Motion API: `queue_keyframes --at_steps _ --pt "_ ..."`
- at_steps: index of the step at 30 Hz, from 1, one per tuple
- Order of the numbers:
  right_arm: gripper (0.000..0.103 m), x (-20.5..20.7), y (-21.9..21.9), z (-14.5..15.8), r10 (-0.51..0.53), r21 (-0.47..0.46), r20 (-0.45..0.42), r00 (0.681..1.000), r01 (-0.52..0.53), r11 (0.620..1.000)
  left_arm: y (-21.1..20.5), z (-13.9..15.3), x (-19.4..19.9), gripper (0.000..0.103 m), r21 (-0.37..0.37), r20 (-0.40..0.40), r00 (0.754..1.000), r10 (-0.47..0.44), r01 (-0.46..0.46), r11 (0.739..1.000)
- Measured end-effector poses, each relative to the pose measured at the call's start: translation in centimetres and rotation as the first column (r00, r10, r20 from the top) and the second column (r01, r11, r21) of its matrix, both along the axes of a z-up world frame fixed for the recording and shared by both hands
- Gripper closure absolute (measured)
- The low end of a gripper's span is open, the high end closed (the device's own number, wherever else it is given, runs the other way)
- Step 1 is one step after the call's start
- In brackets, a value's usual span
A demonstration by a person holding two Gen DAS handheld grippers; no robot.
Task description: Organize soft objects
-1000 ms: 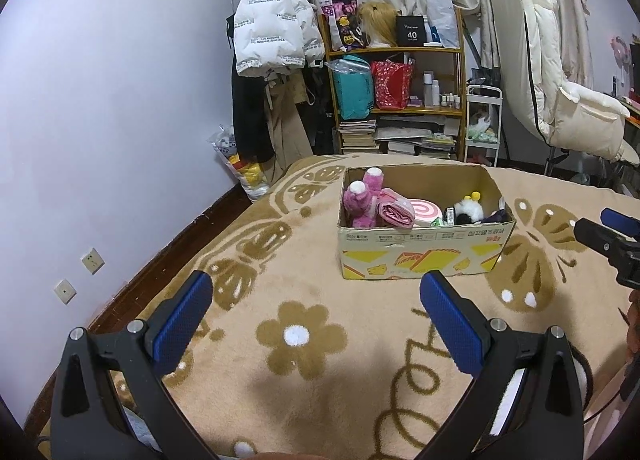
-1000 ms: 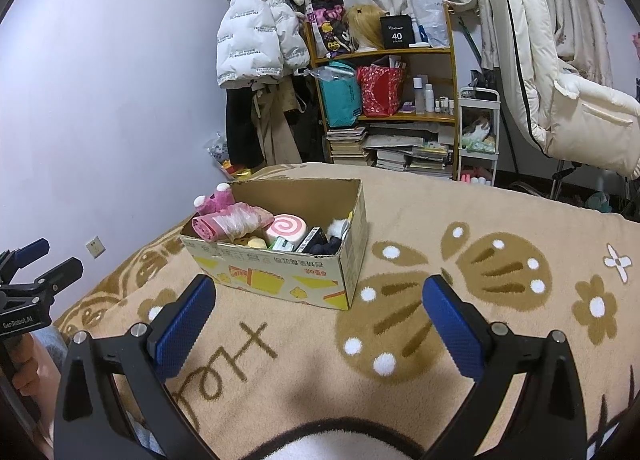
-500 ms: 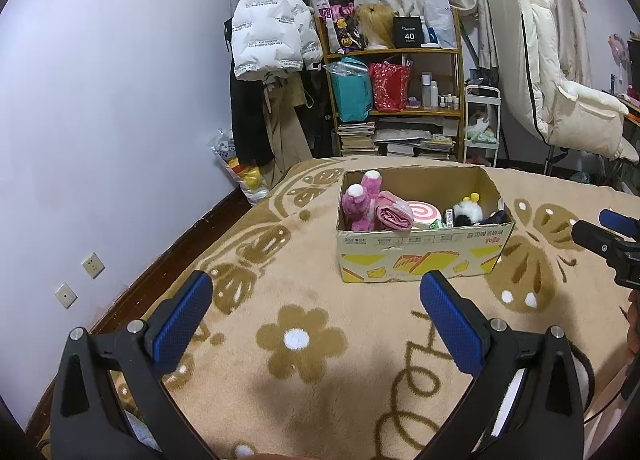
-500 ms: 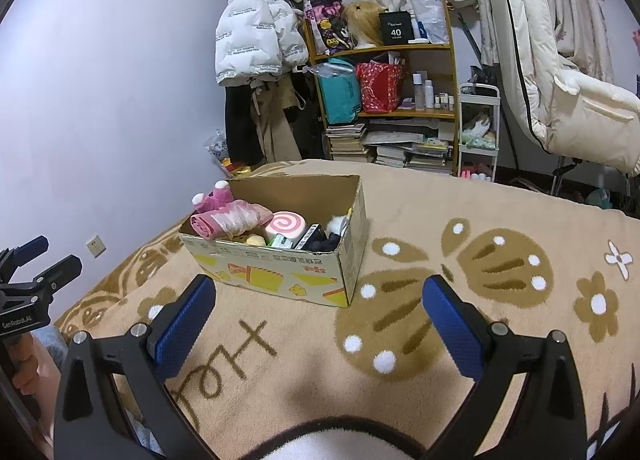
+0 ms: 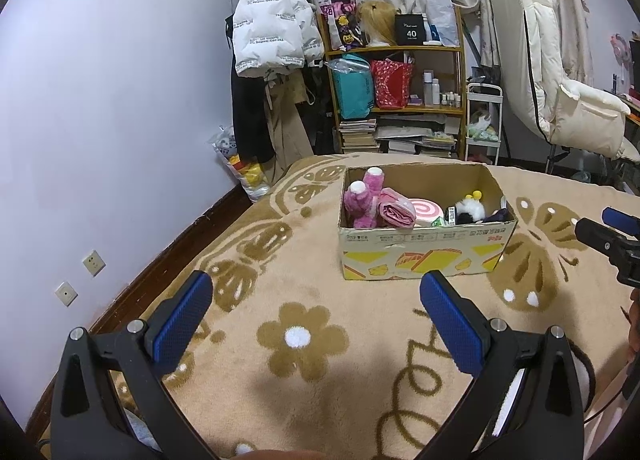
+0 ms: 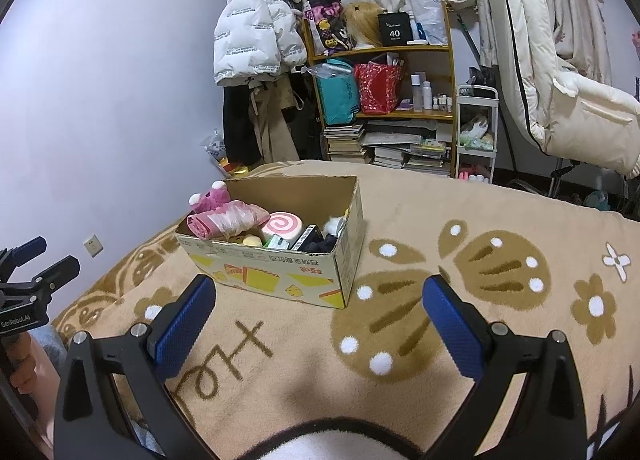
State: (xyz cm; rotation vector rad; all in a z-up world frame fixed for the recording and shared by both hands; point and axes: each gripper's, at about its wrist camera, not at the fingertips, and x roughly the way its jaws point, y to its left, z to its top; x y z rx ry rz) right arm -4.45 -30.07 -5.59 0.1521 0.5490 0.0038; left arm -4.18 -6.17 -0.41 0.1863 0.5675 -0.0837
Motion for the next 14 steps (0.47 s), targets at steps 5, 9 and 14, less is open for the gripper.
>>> queue_keyframes --at_steps 5,9,14 --pt "0.0 -0.02 0.07 0.09 -0.002 0.001 0.0 1.0 0.002 1.0 -0.04 -0.02 0.04 0.0 -0.004 0.001 1.0 0.0 0.0 1.0" --pt "0.0 -0.02 0.07 0.13 -0.003 0.002 -0.001 1.0 0.003 1.0 0.07 -0.11 0.18 0.0 -0.015 -0.005 1.0 0.002 -0.002 1.0" --pt "0.0 -0.05 0.26 0.16 -0.002 0.0 -0.001 1.0 0.002 1.0 0.08 -0.09 0.18 0.0 -0.013 -0.001 1.0 0.001 -0.001 1.0"
